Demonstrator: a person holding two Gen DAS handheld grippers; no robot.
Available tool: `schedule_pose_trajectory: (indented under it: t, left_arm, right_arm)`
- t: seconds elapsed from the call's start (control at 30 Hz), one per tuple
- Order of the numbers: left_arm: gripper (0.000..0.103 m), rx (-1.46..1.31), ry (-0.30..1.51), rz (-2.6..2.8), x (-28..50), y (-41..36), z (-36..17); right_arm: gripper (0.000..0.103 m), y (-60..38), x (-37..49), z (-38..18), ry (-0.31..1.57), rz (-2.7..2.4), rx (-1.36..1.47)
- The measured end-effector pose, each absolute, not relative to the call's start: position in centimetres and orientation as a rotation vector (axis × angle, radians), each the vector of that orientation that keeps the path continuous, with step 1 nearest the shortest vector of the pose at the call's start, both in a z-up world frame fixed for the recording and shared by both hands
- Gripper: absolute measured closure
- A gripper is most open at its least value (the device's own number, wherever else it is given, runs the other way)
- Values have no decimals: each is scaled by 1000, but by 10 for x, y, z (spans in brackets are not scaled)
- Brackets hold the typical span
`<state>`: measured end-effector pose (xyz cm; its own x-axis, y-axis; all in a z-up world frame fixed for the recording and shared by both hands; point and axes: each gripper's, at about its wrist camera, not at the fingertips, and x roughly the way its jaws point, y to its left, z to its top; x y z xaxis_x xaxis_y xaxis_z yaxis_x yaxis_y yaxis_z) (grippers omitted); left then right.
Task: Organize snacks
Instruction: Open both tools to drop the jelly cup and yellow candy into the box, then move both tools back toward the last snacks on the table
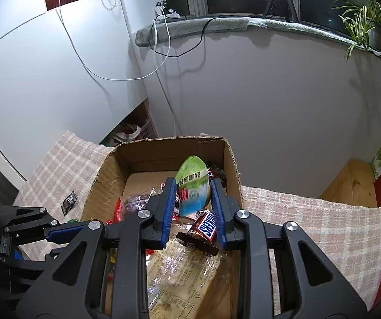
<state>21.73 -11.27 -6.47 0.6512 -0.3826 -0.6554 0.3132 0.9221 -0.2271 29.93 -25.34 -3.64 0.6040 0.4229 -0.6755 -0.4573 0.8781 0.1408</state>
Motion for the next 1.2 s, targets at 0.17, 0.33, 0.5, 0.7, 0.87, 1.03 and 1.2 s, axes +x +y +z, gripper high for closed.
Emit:
schedule_pose_trajectory:
  t: [0.17,0.33,0.5,0.7,0.87,1.03,1.2]
  left_arm:
    - [87,-91,772,-392,218,-114,-66]
    - [80,-90,773,-396,219,-115,-64]
    - [66,-95,768,-389,216,-114,-62]
    - [65,-94,760,-390,208,-113,-56]
    - [65,-90,746,-390,197,-109,-49]
    - [65,-87,728,-383,186,-103,-41]
    - [65,-90,711,-372,173,-93,-34]
  right_arm:
    - [54,-253,298,-35,757,503,-50]
    - [46,-254,293,-30,748,497,-49]
    - [33,-258,287,-21,725,479,-45]
    - [33,-260,280,-14,728,460,-44]
    - [33,-261,268,-10,717,461,-26]
    - [33,-265,256,-4,702,462,15]
    - [33,-264,239,0,690,488,35]
